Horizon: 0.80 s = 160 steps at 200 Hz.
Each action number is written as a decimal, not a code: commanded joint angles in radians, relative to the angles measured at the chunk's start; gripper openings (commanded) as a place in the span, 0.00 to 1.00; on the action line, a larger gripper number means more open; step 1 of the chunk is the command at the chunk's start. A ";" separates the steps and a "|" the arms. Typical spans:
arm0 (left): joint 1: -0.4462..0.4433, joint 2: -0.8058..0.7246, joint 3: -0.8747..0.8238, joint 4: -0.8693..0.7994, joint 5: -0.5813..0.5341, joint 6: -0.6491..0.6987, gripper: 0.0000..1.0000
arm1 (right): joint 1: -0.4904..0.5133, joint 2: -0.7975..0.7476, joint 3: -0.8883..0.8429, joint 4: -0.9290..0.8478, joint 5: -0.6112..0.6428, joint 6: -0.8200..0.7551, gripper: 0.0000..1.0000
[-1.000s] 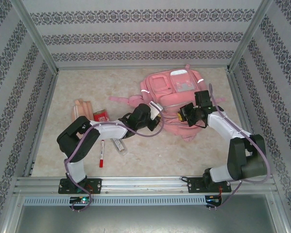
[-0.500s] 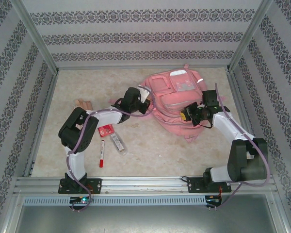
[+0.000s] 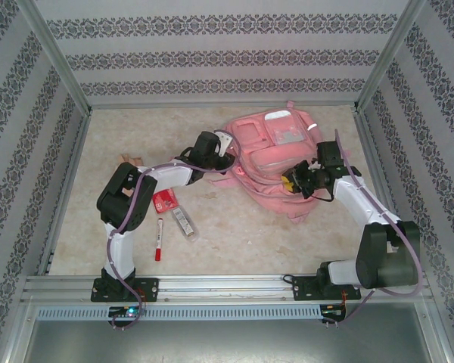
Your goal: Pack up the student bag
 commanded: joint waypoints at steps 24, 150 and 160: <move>0.041 -0.178 -0.052 -0.098 0.101 0.014 1.00 | 0.017 -0.030 0.106 -0.189 0.104 -0.192 0.36; 0.109 -0.535 -0.002 -0.951 -0.290 -0.372 0.99 | 0.078 -0.123 0.325 -0.299 0.441 -0.743 0.98; 0.133 -0.536 -0.004 -1.025 -0.264 -0.437 0.99 | 0.087 -0.103 0.329 -0.286 0.373 -0.752 0.98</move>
